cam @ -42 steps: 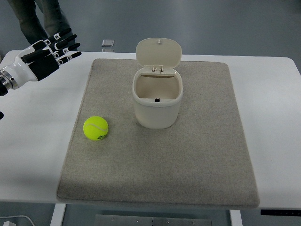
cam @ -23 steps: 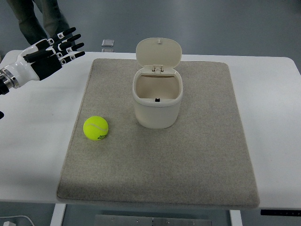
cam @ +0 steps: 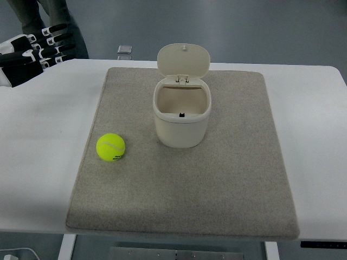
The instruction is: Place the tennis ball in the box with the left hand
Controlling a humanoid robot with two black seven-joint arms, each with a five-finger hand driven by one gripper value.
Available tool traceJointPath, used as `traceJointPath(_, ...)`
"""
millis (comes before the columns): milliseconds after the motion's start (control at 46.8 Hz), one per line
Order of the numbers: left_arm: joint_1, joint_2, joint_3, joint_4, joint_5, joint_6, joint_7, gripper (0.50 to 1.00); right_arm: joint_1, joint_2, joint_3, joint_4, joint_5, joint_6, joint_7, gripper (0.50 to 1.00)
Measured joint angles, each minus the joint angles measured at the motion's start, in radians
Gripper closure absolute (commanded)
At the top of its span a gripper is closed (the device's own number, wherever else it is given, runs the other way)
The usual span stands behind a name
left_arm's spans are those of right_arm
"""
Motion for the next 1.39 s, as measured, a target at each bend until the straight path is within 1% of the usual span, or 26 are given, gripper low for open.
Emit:
traceJointPath(278,-0.001,0.031,-0.019,-0.015,0.376,0.001,-0.01,0.514,0.0,0.0,0.0,0.0,0.0,0.0,0.0,0.562)
traceJointPath(492,0.001,0.059,-0.021,-0.082,0.637,0.012,-0.054,0.519,0.0,0.0,0.0,0.0,0.0,0.0,0.0,0.562)
traceJointPath(684,0.001,0.061,-0.021,-0.149,0.817,0.024,-0.077,0.521,0.0,0.0,0.0,0.0,0.0,0.0,0.0,0.562)
traceJointPath(770,0.001,0.063,-0.021,-0.187,0.899,0.053,-0.099,0.521,0.0,0.0,0.0,0.0,0.0,0.0,0.0,0.56)
traceJointPath(919,0.001,0.071,-0.019,-0.246,1.043,0.132,-0.146,0.521,0.0,0.0,0.0,0.0,0.0,0.0,0.0,0.562)
traceJointPath(1048,0.021,0.075,-0.017,-0.286,1.183,0.179,-0.207,0.521,0.0,0.0,0.0,0.0,0.0,0.0,0.0,0.562)
traceJointPath(1176,0.051,0.075,-0.014,-0.325,1.318,0.267,-0.257,0.521,0.0,0.0,0.0,0.0,0.0,0.0,0.0,0.562)
traceJointPath(1304,0.075,0.061,-0.011,-0.338,1.434,0.344,-0.27,0.521,0.0,0.0,0.0,0.0,0.0,0.0,0.0,0.562)
traceJointPath(1390,0.079,0.039,-0.009,-0.338,1.486,0.361,-0.27,0.521,0.0,0.0,0.0,0.0,0.0,0.0,0.0,0.562)
